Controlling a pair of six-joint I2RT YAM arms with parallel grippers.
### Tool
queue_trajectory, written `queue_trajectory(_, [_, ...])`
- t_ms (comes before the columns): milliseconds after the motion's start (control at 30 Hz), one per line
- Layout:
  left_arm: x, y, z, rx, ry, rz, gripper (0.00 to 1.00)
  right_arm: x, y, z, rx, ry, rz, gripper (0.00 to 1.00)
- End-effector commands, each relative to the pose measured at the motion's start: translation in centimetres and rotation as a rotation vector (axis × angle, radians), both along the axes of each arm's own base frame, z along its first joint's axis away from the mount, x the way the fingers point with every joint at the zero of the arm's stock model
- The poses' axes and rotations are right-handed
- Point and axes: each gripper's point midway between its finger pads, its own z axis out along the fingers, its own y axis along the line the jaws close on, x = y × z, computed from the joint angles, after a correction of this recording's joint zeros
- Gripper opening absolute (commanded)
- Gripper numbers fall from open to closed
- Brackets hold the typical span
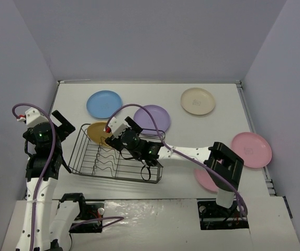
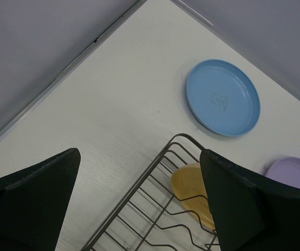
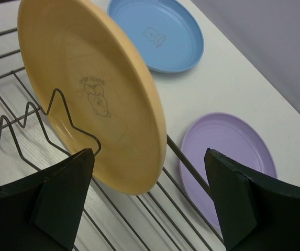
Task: Load the plates into the dish rack
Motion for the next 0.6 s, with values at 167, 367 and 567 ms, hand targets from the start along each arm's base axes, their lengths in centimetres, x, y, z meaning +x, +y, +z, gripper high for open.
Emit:
queue_trajectory(167, [1.6,-0.7,1.9,-0.011,-0.059,-0.051,0.97,2.8,-6.4,16.0,0.439,0.011,-0.093,1.00])
queue_trajectory(367, [4.3,-2.3,1.6,-0.038,-0.018,-0.157,0.97,10.9,-20.4,14.3,0.624,0.152,-0.460,1.00])
queue_trajectory(567, [6.6,-1.5,-0.1,-0.085,0.048,-0.159,0.97,15.6,-35.7,6.8,0.774,0.354,-0.839,1.00])
